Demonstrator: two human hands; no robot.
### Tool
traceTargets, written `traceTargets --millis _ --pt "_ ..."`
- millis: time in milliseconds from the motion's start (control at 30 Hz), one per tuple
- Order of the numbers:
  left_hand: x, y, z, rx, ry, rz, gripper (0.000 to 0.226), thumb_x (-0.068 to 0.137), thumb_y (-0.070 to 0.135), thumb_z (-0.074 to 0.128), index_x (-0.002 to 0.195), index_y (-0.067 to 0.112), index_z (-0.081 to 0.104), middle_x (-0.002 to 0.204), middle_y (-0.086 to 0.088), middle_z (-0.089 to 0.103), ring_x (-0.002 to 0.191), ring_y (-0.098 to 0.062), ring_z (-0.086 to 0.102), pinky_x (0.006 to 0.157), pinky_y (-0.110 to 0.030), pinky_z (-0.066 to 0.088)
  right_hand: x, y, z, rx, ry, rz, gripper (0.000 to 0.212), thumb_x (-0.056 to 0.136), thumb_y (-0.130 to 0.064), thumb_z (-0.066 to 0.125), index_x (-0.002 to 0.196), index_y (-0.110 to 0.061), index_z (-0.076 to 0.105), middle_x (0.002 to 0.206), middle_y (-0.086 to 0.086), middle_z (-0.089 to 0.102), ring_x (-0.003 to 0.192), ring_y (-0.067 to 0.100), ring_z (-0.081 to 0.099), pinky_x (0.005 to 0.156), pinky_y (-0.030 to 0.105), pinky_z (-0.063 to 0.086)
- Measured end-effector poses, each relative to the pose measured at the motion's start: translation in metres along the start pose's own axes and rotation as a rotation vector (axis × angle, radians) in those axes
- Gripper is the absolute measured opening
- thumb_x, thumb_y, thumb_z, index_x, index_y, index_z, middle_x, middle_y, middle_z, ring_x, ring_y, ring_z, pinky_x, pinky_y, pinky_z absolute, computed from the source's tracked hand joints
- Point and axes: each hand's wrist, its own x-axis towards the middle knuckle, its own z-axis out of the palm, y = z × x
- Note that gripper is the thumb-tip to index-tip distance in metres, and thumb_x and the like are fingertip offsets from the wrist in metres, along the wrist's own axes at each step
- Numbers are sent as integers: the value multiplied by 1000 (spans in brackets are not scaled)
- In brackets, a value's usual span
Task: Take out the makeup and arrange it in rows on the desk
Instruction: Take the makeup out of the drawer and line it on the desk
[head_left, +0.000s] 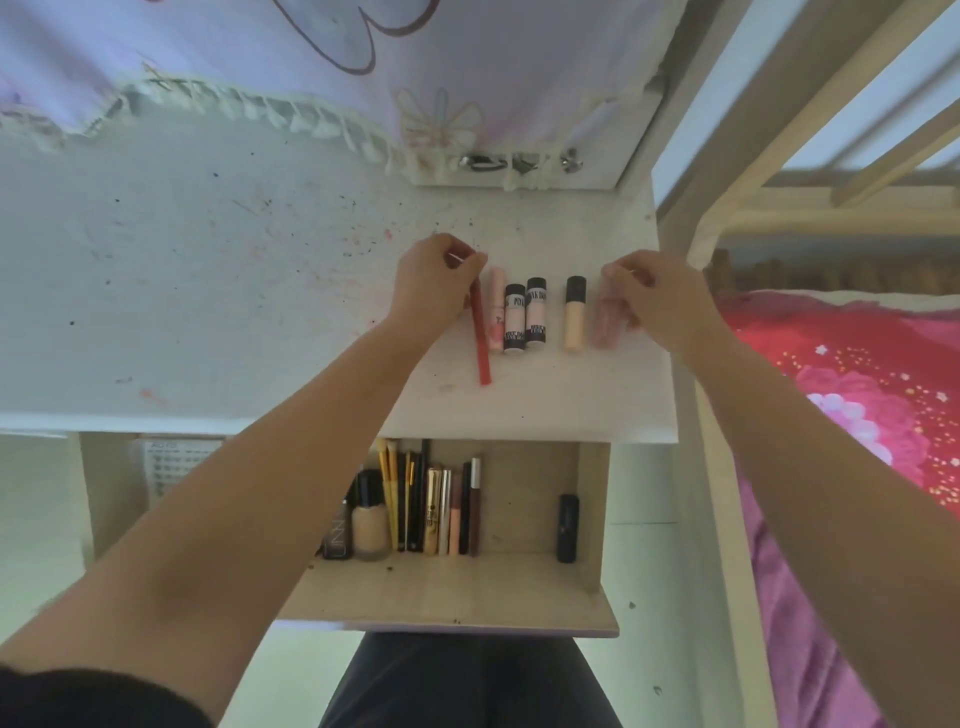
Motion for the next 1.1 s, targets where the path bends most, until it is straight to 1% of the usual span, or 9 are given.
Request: traceTargets --millis 167,367,433,500,600,733,833,967,1100 --pt "8 -1 10 -27 -6 -35 27 90 30 60 109 11 63 92 -5 67 62 -12 59 67 -25 52 2 -9 21 -58 29 -95 20 93 -26 53 101 -14 66 103 8 60 82 18 55 74 26 43" --pt "-21 -6 -3 -10 -59 -5 29 94 24 53 122 15 53 91 5 61 70 -6 63 63 -16 52 -24 -6 14 -28 68 -110 26 95 -26 52 116 -14 59 114 7 56 86 15 59 67 26 54" --pt "-47 -17 -9 -22 -19 45 25 94 21 51 119 17 52 96 6 58 77 -9 62 69 -21 54 -54 -1 11 -15 134 -162 20 95 -27 49 109 -18 59 103 2 59 79 11 58 72 32 55" --pt "-88 -39 -11 -75 92 129 12 94 20 48 104 25 54 88 12 57 73 -1 57 69 -16 51 -96 12 17 12 107 -222 18 94 -33 44 97 -25 59 82 -6 60 68 5 56 67 16 49" --pt "-159 -82 8 -82 36 163 11 89 29 44 88 39 49 73 12 55 62 0 53 57 -16 47 -157 43 49 -106 -143 -157 18 94 -26 45 89 -20 61 75 -1 61 64 7 53 63 12 40" --pt "-183 -131 59 421 -229 248 28 93 18 47 119 15 56 112 -4 59 104 -19 55 91 -32 46 -183 74 103 -476 -540 66 30 96 -11 39 124 -5 46 126 15 47 108 31 52 87 34 41" --pt "-157 -144 79 817 -302 257 54 90 17 44 142 7 31 143 -14 33 130 -31 31 106 -41 30 -175 71 126 -643 -602 179 35 94 -4 38 128 2 43 135 19 36 123 36 38 101 38 35" --pt "-142 -148 83 1081 -473 301 59 88 13 44 144 5 28 151 -16 17 137 -35 17 111 -46 21 -167 70 142 -877 -658 148 37 95 -3 37 131 2 44 136 20 40 127 33 37 102 38 39" --pt "-147 -149 83 1099 -402 350 53 86 5 46 137 3 35 142 -17 33 131 -34 30 109 -44 25 -170 72 141 -842 -655 151 47 92 1 45 138 -1 38 144 18 30 126 30 45 97 35 45"
